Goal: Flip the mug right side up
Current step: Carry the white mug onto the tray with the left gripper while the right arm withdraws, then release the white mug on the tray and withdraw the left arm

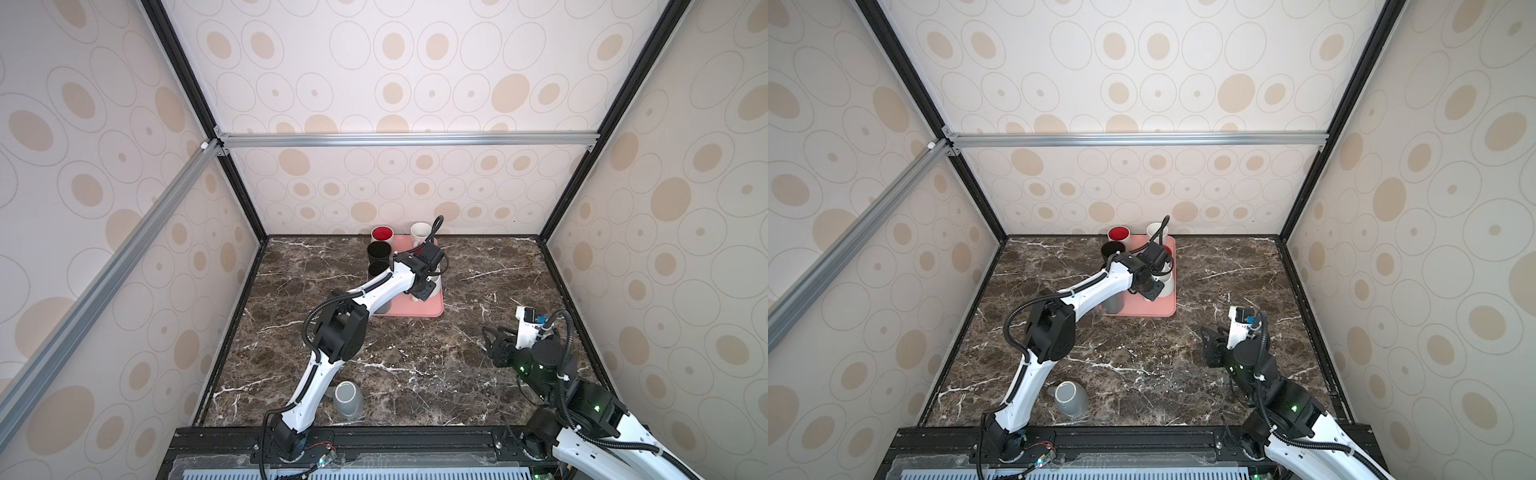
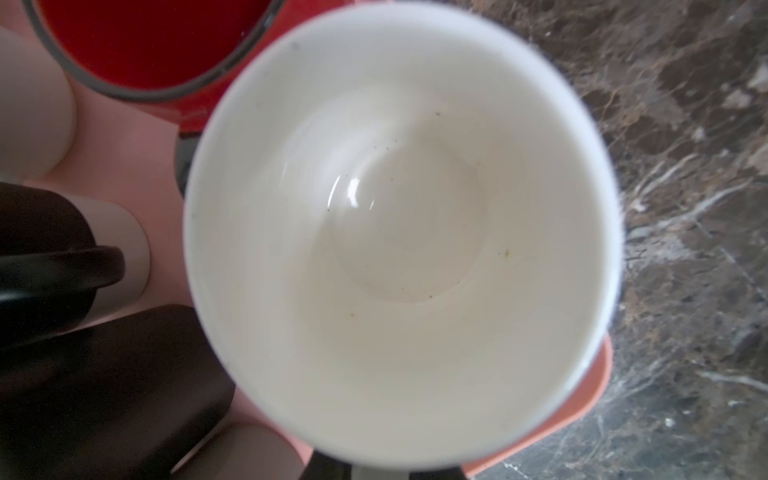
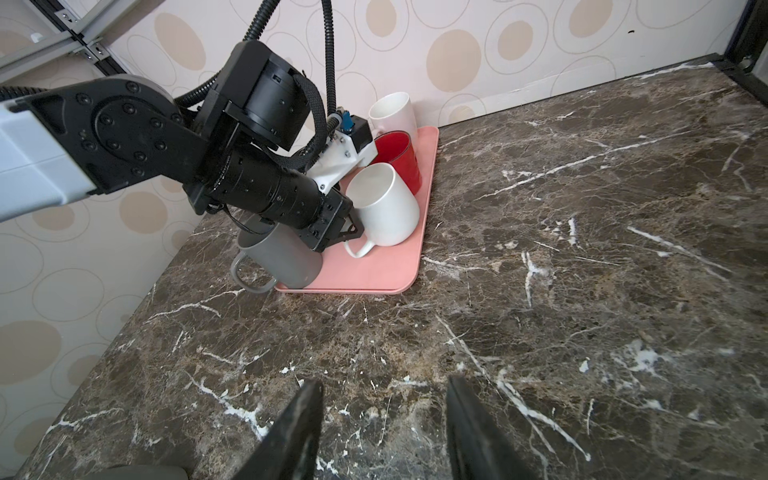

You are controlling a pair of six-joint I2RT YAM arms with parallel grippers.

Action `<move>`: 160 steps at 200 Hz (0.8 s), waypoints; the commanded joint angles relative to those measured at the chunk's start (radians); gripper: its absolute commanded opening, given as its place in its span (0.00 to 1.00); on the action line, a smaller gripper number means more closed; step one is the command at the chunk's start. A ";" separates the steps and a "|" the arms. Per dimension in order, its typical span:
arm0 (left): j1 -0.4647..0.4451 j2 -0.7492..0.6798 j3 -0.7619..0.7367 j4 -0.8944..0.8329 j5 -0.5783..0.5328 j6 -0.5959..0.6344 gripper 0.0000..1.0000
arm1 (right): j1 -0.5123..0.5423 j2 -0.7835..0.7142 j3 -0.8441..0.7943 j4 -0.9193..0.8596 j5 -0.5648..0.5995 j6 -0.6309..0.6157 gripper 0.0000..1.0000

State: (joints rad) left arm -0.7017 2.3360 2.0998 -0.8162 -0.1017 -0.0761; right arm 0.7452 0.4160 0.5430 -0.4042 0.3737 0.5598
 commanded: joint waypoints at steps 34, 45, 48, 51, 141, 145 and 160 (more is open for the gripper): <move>0.019 0.028 0.104 -0.009 -0.035 0.044 0.00 | 0.003 -0.008 -0.021 -0.011 0.022 0.004 0.50; 0.021 0.045 0.122 -0.010 -0.042 0.044 0.00 | 0.003 -0.006 -0.021 -0.011 0.022 0.005 0.51; 0.020 0.049 0.129 -0.012 -0.043 0.044 0.00 | 0.003 -0.006 -0.021 -0.012 0.021 0.005 0.51; 0.021 0.054 0.135 -0.014 -0.045 0.045 0.00 | 0.003 -0.006 -0.021 -0.013 0.021 0.005 0.51; 0.018 0.043 0.153 0.016 -0.055 0.035 0.43 | 0.003 0.009 -0.026 -0.012 0.003 0.012 0.52; 0.018 0.031 0.138 0.023 -0.050 0.031 0.43 | 0.002 0.013 -0.025 -0.010 0.001 0.012 0.53; 0.012 -0.047 0.063 0.079 -0.032 0.015 0.48 | 0.003 0.027 -0.024 -0.003 -0.009 0.009 0.56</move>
State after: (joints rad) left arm -0.6857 2.4100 2.2169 -0.8097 -0.1501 -0.0486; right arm 0.7452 0.4240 0.5308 -0.4114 0.3725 0.5610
